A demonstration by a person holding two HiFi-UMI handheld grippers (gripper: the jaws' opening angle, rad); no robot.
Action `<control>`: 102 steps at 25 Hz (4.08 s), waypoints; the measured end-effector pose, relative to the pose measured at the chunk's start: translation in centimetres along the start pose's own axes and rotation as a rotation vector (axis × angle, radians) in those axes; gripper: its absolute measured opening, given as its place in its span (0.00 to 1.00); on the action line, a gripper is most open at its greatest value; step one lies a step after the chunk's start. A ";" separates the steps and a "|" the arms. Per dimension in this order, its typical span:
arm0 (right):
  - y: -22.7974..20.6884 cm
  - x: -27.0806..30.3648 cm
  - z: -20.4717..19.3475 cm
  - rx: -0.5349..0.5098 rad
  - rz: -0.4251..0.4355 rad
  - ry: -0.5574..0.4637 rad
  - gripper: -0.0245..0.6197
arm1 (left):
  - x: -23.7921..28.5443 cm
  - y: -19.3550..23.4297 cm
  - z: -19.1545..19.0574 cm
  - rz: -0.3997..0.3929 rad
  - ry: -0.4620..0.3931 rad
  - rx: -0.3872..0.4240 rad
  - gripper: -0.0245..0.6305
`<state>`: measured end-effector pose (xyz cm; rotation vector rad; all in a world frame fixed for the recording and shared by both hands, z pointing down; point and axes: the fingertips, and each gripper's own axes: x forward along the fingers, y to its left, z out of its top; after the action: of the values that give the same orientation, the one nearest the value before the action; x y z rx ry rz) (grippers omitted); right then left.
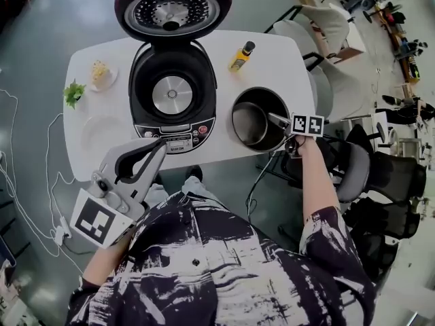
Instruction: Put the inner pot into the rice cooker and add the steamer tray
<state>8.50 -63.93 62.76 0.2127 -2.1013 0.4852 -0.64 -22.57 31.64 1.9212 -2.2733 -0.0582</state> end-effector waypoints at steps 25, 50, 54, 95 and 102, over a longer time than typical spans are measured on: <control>-3.5 3.5 -5.4 0.024 -0.166 0.391 0.06 | -0.9 1.4 -0.7 0.042 0.023 -0.008 0.04; -2.5 -4.2 -0.7 0.231 -0.068 0.197 0.04 | -1.6 1.4 0.6 -0.016 -0.030 0.007 0.04; 1.8 -8.4 4.7 0.160 0.015 0.118 0.04 | -2.0 1.5 1.3 -0.044 -0.076 -0.004 0.04; 30.1 7.9 13.0 -0.239 -0.041 0.292 0.05 | -15.8 9.8 -0.4 0.164 -0.141 -0.086 0.04; 30.1 8.2 13.0 -0.282 -0.086 0.311 0.05 | -16.0 10.1 -0.6 0.167 -0.137 -0.097 0.04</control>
<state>-16.01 -41.84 55.60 0.0583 -1.8214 0.1543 -7.88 -5.02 32.02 1.7227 -2.4602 -0.2813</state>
